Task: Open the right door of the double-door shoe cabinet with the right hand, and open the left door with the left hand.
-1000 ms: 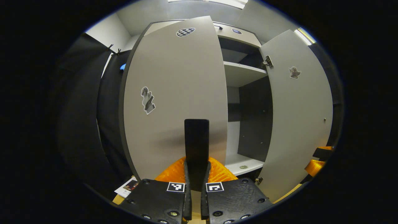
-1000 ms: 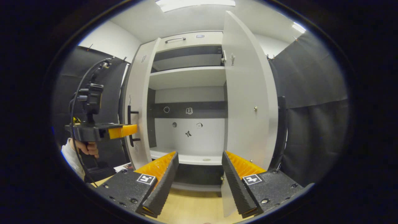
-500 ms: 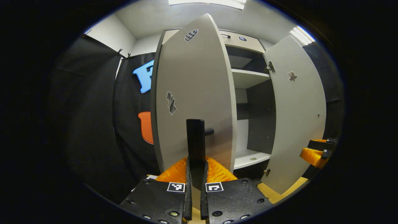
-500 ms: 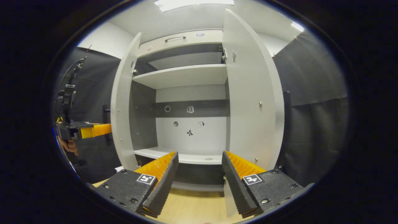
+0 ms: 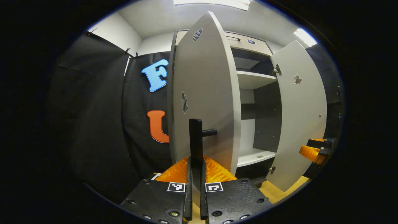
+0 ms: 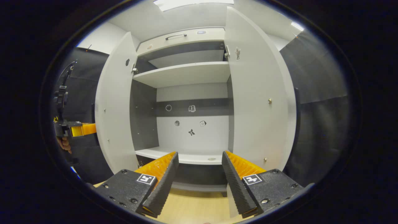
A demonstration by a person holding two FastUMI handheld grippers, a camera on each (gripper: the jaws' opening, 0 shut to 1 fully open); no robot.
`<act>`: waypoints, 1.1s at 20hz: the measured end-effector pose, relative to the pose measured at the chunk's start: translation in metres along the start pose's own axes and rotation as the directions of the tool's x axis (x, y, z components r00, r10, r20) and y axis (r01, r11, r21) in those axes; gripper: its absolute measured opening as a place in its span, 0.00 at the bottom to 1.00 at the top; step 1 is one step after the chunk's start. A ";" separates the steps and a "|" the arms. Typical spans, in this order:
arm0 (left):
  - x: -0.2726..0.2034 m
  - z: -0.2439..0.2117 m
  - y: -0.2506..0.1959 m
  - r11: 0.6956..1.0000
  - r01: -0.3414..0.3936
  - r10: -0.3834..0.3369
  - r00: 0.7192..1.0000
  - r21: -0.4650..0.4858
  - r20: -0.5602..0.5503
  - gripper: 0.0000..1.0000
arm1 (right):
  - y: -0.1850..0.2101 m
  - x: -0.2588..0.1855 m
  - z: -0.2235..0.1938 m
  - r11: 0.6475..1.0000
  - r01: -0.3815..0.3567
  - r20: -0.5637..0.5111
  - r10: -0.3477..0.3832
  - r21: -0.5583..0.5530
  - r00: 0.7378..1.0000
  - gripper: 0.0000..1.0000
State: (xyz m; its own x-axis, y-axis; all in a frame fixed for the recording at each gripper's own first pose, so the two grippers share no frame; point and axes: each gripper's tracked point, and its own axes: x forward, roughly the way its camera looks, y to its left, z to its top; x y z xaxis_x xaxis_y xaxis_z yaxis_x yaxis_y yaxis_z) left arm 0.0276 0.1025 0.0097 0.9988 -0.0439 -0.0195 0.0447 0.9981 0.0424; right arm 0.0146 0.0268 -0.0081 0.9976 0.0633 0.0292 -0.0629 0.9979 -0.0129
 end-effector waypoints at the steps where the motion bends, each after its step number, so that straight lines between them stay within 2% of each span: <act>1: -0.004 -0.002 0.006 1.000 -0.008 0.008 1.000 0.006 -0.004 0.09 | 0.002 0.002 0.000 1.000 -0.004 -0.001 0.004 -0.003 1.000 0.88; 5: -0.011 0.000 0.039 0.999 -0.036 0.036 0.999 0.035 0.018 0.07 | 0.016 0.011 -0.001 0.999 -0.033 -0.010 0.033 -0.011 0.999 0.88; 7: -0.010 -0.002 0.064 0.995 -0.085 0.084 0.996 0.060 0.019 0.08 | 0.022 0.014 0.000 0.999 -0.040 -0.006 0.040 -0.015 0.999 0.88; 8: -0.011 -0.004 0.079 0.993 -0.106 0.105 0.994 0.059 0.018 0.19 | 0.025 0.013 0.001 0.999 -0.044 -0.003 0.044 -0.019 0.999 0.88; 9: -0.006 -0.005 0.087 0.997 -0.081 0.081 0.996 -0.005 0.022 0.00 | 0.027 0.013 0.002 0.999 -0.045 -0.003 0.045 -0.024 0.999 0.88; 10: -0.007 -0.004 0.087 0.996 -0.053 0.055 0.998 -0.071 0.020 0.00 | 0.027 0.013 0.001 0.999 -0.044 -0.006 0.044 -0.029 0.999 0.88; 12: -0.009 -0.005 0.092 0.994 0.000 0.003 1.000 -0.105 0.023 0.00 | 0.027 0.012 0.001 0.999 -0.037 -0.009 0.037 -0.036 0.999 0.88; 16: -0.008 -0.011 0.092 0.996 0.057 -0.056 0.998 -0.068 0.014 0.05 | 0.029 0.008 0.003 0.999 -0.023 -0.011 0.022 -0.048 1.000 0.88; 19: -0.024 -0.021 0.091 0.994 0.057 -0.060 0.998 -0.096 -0.027 0.05 | 0.028 0.005 0.003 0.998 -0.011 -0.011 0.011 -0.058 1.000 0.88; 22: -0.055 -0.022 0.089 0.995 0.037 -0.039 0.999 -0.095 -0.017 0.05 | 0.020 0.003 -0.004 0.998 0.018 -0.026 -0.020 -0.063 0.999 0.88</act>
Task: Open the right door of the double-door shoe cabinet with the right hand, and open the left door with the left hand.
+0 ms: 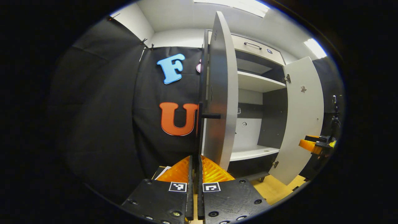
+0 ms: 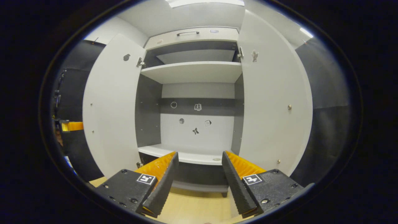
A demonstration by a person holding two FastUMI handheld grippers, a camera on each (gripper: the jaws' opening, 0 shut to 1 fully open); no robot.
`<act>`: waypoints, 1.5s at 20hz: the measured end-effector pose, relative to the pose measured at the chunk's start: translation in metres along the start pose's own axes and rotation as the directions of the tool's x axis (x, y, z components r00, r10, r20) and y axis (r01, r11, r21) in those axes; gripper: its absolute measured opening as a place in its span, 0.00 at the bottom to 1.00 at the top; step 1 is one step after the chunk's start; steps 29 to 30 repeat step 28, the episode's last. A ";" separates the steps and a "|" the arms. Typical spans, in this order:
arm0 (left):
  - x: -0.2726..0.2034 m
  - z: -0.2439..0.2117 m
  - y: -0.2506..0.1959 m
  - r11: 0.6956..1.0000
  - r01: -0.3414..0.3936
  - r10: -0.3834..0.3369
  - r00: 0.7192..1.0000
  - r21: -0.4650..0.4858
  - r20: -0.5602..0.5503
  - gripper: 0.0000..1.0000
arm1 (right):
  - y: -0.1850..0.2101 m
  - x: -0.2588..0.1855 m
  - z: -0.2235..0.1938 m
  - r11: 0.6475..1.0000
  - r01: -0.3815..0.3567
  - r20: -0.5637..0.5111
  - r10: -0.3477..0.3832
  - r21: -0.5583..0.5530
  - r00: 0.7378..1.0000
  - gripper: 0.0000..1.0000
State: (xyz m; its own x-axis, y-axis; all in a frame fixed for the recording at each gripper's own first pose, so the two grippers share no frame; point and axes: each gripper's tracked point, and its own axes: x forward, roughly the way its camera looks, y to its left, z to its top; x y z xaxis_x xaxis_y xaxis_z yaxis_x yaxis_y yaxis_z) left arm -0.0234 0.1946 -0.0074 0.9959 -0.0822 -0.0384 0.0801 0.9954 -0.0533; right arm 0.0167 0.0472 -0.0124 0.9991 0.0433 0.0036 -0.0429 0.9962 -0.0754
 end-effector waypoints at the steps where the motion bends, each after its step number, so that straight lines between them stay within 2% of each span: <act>1: -0.010 0.002 -0.007 1.000 0.003 -0.003 1.000 0.004 0.015 0.01 | -0.003 0.001 -0.003 1.000 0.011 -0.008 -0.011 0.003 1.000 0.88; 5: -0.016 0.021 -0.054 0.999 0.028 -0.029 0.995 0.020 0.097 0.00 | -0.011 0.000 -0.010 0.999 0.027 -0.030 -0.026 0.019 0.999 0.88; 8: 0.017 0.018 -0.121 0.992 0.125 -0.124 0.986 -0.005 0.114 0.00 | -0.013 -0.005 -0.002 0.999 0.034 0.001 -0.034 0.029 0.999 0.87; 9: 0.031 0.014 -0.140 0.990 0.138 -0.135 0.984 -0.012 0.113 0.00 | -0.012 -0.007 0.000 0.999 0.032 0.009 -0.033 0.032 0.999 0.88; 10: 0.046 0.007 -0.149 0.992 0.129 -0.128 0.986 -0.007 0.105 0.00 | -0.012 -0.009 0.001 0.999 0.032 0.016 -0.033 0.034 0.999 0.88; 11: 0.060 0.000 -0.156 0.994 0.109 -0.109 0.989 0.005 0.103 0.12 | -0.012 -0.012 0.001 0.999 0.033 0.016 -0.034 0.033 0.999 0.87; 12: 0.074 -0.003 -0.160 0.997 0.080 -0.082 0.991 0.024 0.105 0.01 | -0.013 -0.015 0.000 0.999 0.035 0.016 -0.036 0.025 0.999 0.88; 14: 0.092 -0.008 -0.169 0.997 0.045 -0.052 0.993 0.063 0.104 0.02 | -0.019 -0.020 0.003 0.999 0.049 0.028 -0.050 0.006 0.998 0.88; 18: 0.094 -0.009 -0.181 0.997 0.050 -0.056 0.994 0.064 0.096 0.05 | -0.030 -0.022 0.004 0.997 0.072 0.040 -0.072 0.004 0.997 0.88; 19: 0.094 -0.008 -0.184 0.997 0.057 -0.063 0.994 0.057 0.092 0.21 | -0.032 -0.021 0.003 0.997 0.072 0.038 -0.073 0.012 0.997 0.88; 20: 0.095 -0.009 -0.186 0.997 0.059 -0.064 0.994 0.059 0.086 0.22 | -0.034 -0.020 0.002 0.997 0.073 0.036 -0.074 0.020 0.997 0.88; 22: 0.098 -0.012 -0.185 0.997 0.053 -0.058 0.995 0.064 0.076 0.34 | -0.036 -0.017 0.001 0.997 0.074 0.036 -0.075 0.033 0.997 0.88; 23: 0.099 -0.014 -0.185 0.997 0.054 -0.058 0.996 0.062 0.069 0.61 | -0.037 -0.016 0.001 0.997 0.074 0.037 -0.075 0.037 0.996 0.88; 24: 0.100 -0.016 -0.185 0.997 0.057 -0.060 0.996 0.057 0.061 0.54 | -0.037 -0.015 0.001 0.997 0.073 0.039 -0.075 0.040 0.996 0.88; 25: 0.100 -0.018 -0.186 0.997 0.059 -0.061 0.997 0.053 0.051 0.81 | -0.037 -0.014 0.001 0.997 0.071 0.041 -0.073 0.041 0.996 0.88; 27: 0.101 -0.022 -0.186 0.997 0.059 -0.060 0.997 0.048 0.037 0.94 | -0.038 -0.012 0.001 0.997 0.073 0.047 -0.074 0.037 0.996 0.88; 30: 0.100 -0.022 -0.186 0.997 0.058 -0.060 0.998 0.046 0.036 0.95 | -0.038 -0.012 0.000 0.997 0.073 0.047 -0.075 0.033 0.996 0.88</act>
